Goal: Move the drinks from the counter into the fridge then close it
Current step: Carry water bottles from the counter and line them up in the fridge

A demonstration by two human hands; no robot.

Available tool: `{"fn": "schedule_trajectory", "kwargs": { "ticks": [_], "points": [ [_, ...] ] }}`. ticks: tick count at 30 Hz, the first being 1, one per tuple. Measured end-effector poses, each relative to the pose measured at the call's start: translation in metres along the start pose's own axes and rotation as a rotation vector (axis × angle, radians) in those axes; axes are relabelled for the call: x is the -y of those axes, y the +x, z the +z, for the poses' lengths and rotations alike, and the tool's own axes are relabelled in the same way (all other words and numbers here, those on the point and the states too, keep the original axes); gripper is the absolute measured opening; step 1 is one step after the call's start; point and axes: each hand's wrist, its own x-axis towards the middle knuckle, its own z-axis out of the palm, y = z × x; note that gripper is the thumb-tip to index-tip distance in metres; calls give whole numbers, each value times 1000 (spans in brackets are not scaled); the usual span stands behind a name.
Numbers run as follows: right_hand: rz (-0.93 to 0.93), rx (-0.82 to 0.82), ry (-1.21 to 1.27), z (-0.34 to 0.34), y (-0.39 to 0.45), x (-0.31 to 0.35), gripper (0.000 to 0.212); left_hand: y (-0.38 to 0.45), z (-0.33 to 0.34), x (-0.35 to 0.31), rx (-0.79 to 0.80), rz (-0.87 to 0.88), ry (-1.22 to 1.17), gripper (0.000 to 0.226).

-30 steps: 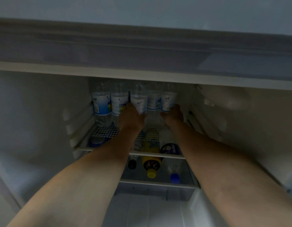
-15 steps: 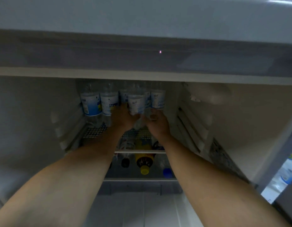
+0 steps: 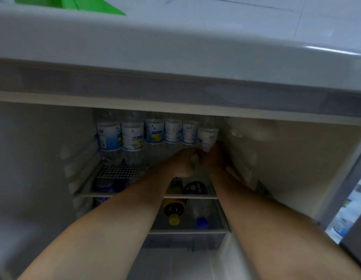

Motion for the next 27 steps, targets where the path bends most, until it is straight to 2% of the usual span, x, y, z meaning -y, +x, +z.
{"fn": "schedule_trajectory", "kwargs": {
  "ticks": [2, 4, 9, 15, 27],
  "points": [
    [8, 29, -5, -1, 8, 3, 50, -5, 0, 2, -3, -39, 34, 64],
    [21, 55, 4, -2, 14, 3, 59, -11, -2, 7, -39, -49, 23, 61],
    [21, -17, 56, 2, 21, 2, 78, -30, -15, 25, -127, -27, 36, 55],
    [70, -59, 78, 9, 29, 5, 76, -45, -28, 38, -180, -8, 64, 44],
    [96, -99, 24, 10, 18, 3, 70, -61, -23, 50, -231, -29, -66, 34]
  ]
}}
